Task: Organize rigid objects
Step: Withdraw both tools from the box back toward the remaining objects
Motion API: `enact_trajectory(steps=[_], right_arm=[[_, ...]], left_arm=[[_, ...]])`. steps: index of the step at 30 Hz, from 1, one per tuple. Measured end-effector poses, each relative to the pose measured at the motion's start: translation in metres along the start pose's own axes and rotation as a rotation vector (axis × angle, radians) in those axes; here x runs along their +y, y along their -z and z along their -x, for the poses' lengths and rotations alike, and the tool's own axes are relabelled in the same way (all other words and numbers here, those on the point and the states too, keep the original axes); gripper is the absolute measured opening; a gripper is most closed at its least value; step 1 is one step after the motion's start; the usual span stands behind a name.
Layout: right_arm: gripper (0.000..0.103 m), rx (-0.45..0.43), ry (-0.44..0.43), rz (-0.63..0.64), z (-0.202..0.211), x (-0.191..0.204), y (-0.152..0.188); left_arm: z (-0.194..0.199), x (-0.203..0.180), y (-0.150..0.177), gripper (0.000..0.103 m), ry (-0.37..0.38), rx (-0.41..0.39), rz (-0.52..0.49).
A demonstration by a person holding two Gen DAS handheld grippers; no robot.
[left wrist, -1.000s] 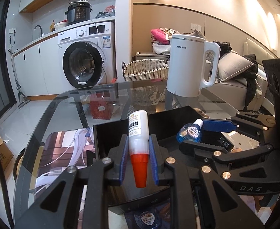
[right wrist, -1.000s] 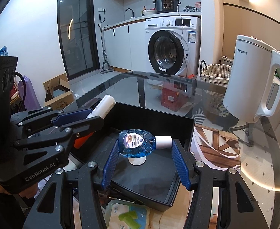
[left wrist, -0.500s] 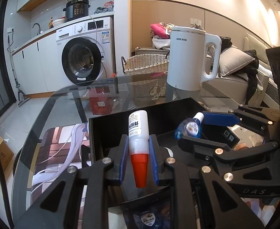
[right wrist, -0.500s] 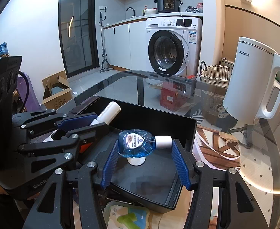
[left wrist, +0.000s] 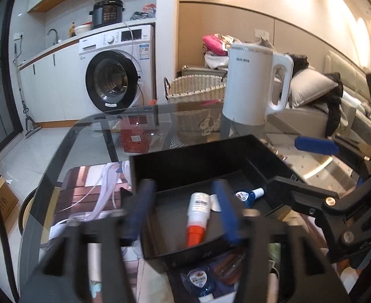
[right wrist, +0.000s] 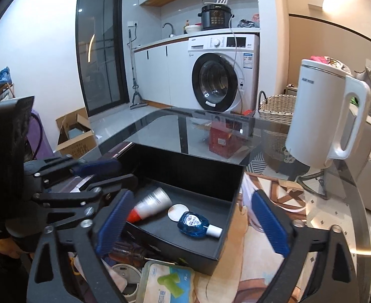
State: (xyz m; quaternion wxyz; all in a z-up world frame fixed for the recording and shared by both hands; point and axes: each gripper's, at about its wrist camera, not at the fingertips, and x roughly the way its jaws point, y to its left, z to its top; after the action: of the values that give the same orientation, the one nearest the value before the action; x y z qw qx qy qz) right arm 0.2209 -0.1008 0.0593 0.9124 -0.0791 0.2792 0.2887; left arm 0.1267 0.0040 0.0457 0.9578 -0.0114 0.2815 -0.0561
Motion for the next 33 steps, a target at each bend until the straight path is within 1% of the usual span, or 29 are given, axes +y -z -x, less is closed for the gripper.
enact_trajectory(steps=[1, 2, 4, 5, 6, 7, 9, 15, 18, 23, 33], right_arm=[[0.101, -0.002, 0.002, -0.004, 0.003, -0.001, 0.001], [0.102, 0.001, 0.007, -0.007, 0.006, -0.002, 0.001], [0.103, -0.001, 0.015, -0.012, 0.011, -0.003, 0.003], [0.103, -0.002, 0.018, -0.015, 0.016, -0.003, 0.005], [0.103, -0.004, 0.015, -0.017, 0.019, -0.004, 0.006], [0.103, -0.006, 0.011, -0.019, 0.023, -0.002, 0.007], [0.103, 0.001, 0.012, -0.016, 0.029, -0.001, 0.009], [0.103, 0.032, 0.023, -0.009, 0.039, 0.002, 0.02], [0.103, 0.048, 0.027, -0.004, 0.041, 0.004, 0.027], [0.103, 0.073, 0.028, -0.018, 0.042, 0.003, 0.036], [0.103, 0.095, 0.021, -0.022, 0.047, 0.008, 0.051]], left_arm=[[0.005, 0.001, 0.0, 0.057, 0.002, -0.006, 0.005], [0.008, 0.001, 0.0, 0.06, 0.0, -0.007, 0.003], [0.017, 0.002, 0.002, 0.08, -0.011, -0.018, 0.001], [0.021, 0.003, 0.004, 0.096, -0.014, -0.024, 0.007], [0.026, 0.006, 0.006, 0.101, -0.02, -0.036, 0.024], [0.03, 0.009, 0.007, 0.102, -0.012, -0.042, 0.039], [0.033, 0.012, 0.008, 0.103, 0.006, -0.024, 0.059], [0.044, 0.018, 0.015, 0.103, 0.019, -0.002, 0.093], [0.05, 0.018, 0.02, 0.103, -0.003, -0.006, 0.089], [0.058, 0.019, 0.029, 0.103, -0.012, 0.001, 0.1], [0.065, 0.018, 0.042, 0.103, -0.033, 0.005, 0.11]])
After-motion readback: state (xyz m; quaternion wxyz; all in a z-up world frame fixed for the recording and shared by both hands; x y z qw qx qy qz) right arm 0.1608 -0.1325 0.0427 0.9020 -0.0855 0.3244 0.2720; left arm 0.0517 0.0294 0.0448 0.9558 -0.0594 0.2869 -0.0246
